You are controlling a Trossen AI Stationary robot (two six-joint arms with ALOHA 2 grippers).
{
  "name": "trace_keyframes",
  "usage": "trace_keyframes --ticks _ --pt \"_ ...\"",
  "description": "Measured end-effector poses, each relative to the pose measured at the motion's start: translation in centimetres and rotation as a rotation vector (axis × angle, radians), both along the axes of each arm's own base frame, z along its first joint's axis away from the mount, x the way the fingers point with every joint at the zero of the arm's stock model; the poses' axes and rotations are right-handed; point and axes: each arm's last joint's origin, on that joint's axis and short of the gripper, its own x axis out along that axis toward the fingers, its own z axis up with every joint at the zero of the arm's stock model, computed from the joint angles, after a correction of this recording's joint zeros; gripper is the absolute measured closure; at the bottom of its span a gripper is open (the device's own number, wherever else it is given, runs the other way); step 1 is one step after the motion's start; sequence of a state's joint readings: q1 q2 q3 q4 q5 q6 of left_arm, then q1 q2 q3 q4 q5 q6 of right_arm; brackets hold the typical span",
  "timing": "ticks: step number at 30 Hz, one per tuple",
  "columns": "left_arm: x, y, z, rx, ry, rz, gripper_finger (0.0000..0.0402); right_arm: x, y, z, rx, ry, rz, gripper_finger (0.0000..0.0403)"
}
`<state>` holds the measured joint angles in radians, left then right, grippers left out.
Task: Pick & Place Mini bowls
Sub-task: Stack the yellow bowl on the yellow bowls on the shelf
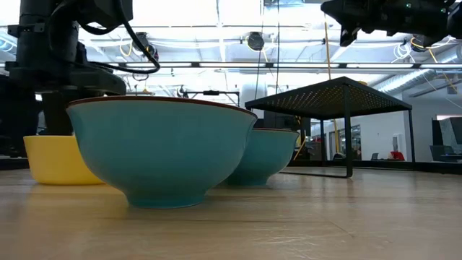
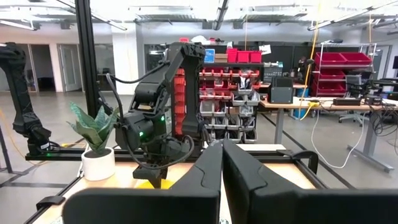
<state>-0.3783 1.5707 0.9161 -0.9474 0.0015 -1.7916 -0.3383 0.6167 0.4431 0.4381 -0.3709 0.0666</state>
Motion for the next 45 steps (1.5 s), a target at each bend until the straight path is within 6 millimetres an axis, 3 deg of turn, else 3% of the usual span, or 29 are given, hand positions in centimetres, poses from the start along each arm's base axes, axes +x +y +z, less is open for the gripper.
trace_keyframes --ticks 5,10,15,21,30,35,40,45 --pt "-1.0 -0.1 -1.0 -0.088 0.085 0.059 0.0276 0.0 0.0 -0.1 0.004 0.010 0.000 0.0403" --pt "-2.5 0.3 -2.3 -0.142 0.174 0.052 0.0378 0.0 0.0 0.0 0.001 0.002 0.000 0.0403" --pt "-2.4 0.7 -1.4 -0.102 0.112 -0.024 0.0389 0.0 0.0 0.1 -0.005 -0.007 -0.001 0.0403" --pt "-1.8 0.7 3.3 0.118 -0.068 -0.077 0.0397 0.0 0.0 0.0 0.013 0.003 0.002 0.0403" --pt "-0.2 0.9 12.1 0.556 -0.323 -0.261 0.0398 0.0 0.0 0.1 0.011 -0.006 0.002 0.0403" --pt "1.4 1.7 16.3 0.945 -0.428 -0.398 0.0398 0.0 0.0 0.1 -0.018 -0.015 -0.002 0.0403" --pt "3.6 2.3 18.0 1.489 -0.313 -0.351 0.0398 0.0 0.1 0.1 -0.042 -0.014 0.037 0.0403" --pt "6.4 4.7 17.9 1.560 -0.103 -0.337 0.0399 0.1 0.1 0.0 -0.041 -0.006 0.046 0.0403"
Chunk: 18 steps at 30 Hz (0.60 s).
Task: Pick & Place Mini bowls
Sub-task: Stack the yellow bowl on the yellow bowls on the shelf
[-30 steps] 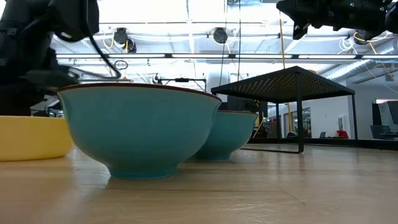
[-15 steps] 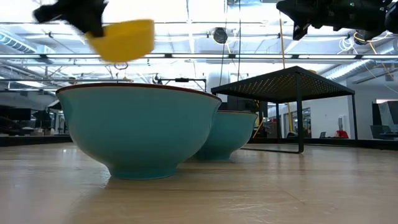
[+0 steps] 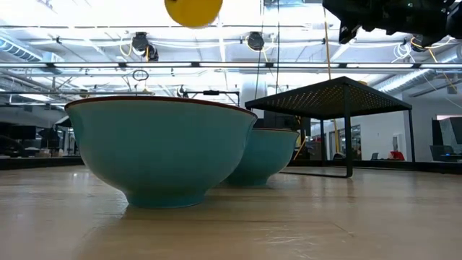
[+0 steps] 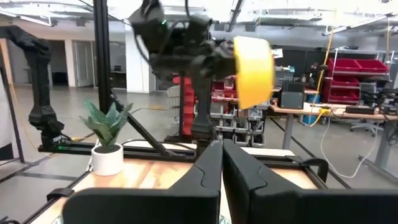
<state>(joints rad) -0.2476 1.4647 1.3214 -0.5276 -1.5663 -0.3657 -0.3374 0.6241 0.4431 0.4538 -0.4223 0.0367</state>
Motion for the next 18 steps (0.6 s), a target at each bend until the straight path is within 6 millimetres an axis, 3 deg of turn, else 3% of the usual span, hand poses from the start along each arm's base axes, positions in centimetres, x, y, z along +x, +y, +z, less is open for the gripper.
trace_keyframes --ticks 5,9,14,18 --pt "3.2 3.1 -0.9 0.025 0.218 0.073 0.0399 0.6 -0.2 -0.1 -0.039 -0.011 -0.022 0.0401" --pt "6.0 5.2 -0.9 0.015 0.264 -0.069 0.0398 1.5 -0.1 -0.3 -0.111 -0.024 -0.064 0.0374" --pt "8.6 5.7 -0.3 0.154 0.272 -0.154 0.0399 2.6 0.4 -0.6 -0.252 -0.042 -0.117 0.0285" --pt "9.7 4.6 -0.6 0.240 0.281 -0.250 0.0399 3.3 0.6 -1.0 -0.300 -0.005 -0.300 0.0196"
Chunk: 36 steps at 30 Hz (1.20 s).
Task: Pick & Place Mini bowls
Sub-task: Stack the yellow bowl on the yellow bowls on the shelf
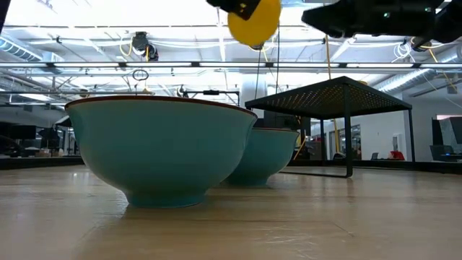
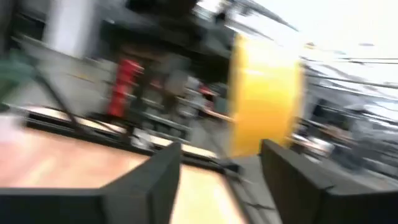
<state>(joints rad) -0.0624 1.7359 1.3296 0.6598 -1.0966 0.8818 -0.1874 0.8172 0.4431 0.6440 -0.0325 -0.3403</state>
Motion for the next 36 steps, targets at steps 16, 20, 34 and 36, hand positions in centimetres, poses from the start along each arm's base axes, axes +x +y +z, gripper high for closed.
trace_keyframes --ticks 16,20,34,36 --pt "1.1 0.4 -0.6 0.053 -0.076 -0.100 0.0399 2.5 1.5 0.5 -0.155 -0.092 -0.212 0.0096" --pt "1.2 0.4 -0.6 0.033 -0.120 -0.142 0.0399 3.6 1.2 0.5 -0.126 -0.075 -0.313 0.0103" --pt "1.3 -0.1 -0.8 -0.048 -0.207 -0.201 0.0376 3.9 0.6 0.5 -0.095 -0.122 -0.517 0.0221" --pt "1.4 -0.3 -1.0 -0.073 -0.226 -0.208 0.0369 3.9 0.6 0.5 -0.097 -0.119 -0.521 0.0255"
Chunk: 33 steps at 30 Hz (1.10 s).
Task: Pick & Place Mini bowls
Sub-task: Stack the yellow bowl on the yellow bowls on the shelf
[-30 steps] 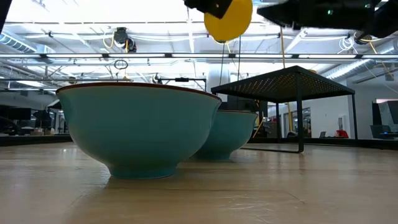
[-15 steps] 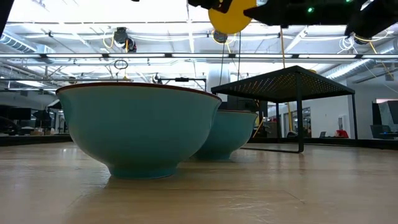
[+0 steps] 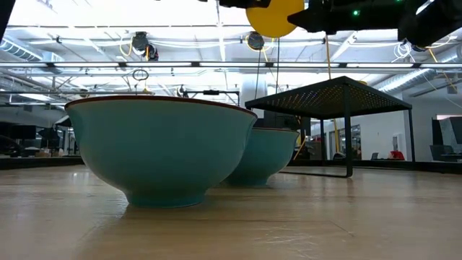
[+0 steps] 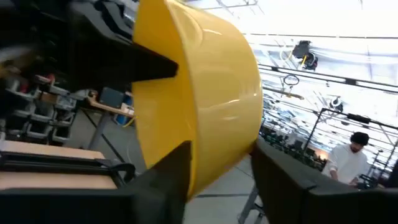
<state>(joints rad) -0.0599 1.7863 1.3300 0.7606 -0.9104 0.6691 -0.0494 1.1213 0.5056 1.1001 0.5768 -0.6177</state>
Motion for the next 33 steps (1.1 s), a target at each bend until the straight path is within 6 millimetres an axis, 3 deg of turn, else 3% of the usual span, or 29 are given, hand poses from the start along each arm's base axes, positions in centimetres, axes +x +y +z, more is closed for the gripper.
trace_keyframes --ticks 6,8,14,21,24,27,33 --pt "0.2 -0.3 -1.2 -0.154 -0.044 -0.016 0.0346 -0.1 -0.1 0.0 0.002 0.010 -0.035 0.0373" --pt "0.3 -0.3 -1.9 -0.236 -0.065 -0.025 0.0336 -0.1 -0.2 0.0 -0.012 0.021 -0.050 0.0391" --pt "0.2 -1.1 -4.5 -0.364 0.095 -0.095 0.0305 -0.1 -0.1 -0.2 -0.029 0.054 -0.062 0.0398" --pt "0.6 -3.4 -6.2 -0.494 0.373 -0.692 0.0280 -0.1 -0.1 -0.4 -0.018 0.074 -0.047 0.0402" --pt "0.4 -3.6 -6.3 -0.469 0.435 -0.772 0.0278 -0.2 -0.1 -0.1 0.006 0.085 -0.055 0.0402" --pt "-0.5 -3.1 -5.5 -0.471 0.469 -0.739 0.0278 -0.1 -0.1 1.6 0.009 0.102 -0.055 0.0402" --pt "-3.1 0.1 -1.9 -0.463 0.416 -0.678 0.0277 0.6 -1.2 7.8 0.101 0.259 -0.076 0.0403"
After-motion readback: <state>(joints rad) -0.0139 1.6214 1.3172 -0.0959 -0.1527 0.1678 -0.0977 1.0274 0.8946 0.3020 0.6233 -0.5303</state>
